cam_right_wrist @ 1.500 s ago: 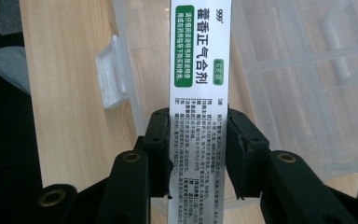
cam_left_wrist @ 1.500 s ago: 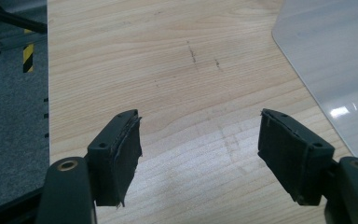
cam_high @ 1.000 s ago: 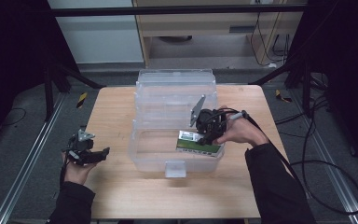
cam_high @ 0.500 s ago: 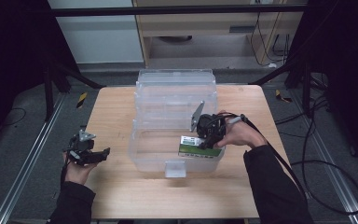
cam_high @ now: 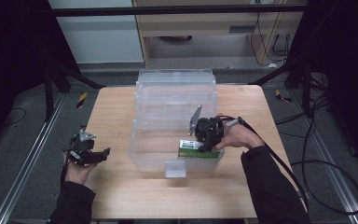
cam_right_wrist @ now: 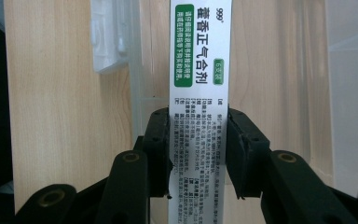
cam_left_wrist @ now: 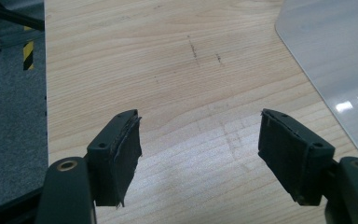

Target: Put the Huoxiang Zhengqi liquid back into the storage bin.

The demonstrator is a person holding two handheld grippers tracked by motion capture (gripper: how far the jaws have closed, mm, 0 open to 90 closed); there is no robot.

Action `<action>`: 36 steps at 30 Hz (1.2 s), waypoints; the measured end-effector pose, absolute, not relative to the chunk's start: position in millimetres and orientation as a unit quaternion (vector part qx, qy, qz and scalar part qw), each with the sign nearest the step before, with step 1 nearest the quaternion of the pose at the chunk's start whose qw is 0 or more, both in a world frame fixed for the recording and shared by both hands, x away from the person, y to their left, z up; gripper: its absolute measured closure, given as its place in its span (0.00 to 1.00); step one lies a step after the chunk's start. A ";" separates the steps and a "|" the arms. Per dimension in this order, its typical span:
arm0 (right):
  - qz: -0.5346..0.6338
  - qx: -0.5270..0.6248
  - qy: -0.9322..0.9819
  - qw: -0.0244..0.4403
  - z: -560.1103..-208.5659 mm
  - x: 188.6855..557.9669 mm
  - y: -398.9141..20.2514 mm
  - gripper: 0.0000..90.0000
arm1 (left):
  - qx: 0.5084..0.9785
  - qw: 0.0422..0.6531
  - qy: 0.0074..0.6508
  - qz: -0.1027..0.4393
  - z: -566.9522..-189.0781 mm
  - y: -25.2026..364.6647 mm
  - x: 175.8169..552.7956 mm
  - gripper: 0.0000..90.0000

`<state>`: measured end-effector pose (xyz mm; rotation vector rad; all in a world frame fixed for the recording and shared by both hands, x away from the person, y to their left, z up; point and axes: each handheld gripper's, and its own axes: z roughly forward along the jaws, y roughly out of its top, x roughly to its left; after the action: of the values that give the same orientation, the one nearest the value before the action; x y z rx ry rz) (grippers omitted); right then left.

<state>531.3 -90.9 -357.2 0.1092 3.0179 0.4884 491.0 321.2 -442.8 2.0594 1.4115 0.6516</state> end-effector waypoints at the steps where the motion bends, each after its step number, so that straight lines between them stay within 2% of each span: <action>1: 0.161 0.036 0.985 0.041 -358.7 531.4 -90.7 0.71 | 0.767 0.277 0.526 0.243 -442.8 321.3 491.0 0.32; 36: 0.158 0.054 0.985 0.047 -384.7 530.0 -91.4 0.69 | 0.769 0.274 0.525 0.241 -444.1 320.2 491.5 0.32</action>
<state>530.0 -91.4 -384.7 0.1660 3.0043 0.4809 491.5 320.2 -444.1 2.0681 1.4111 0.6487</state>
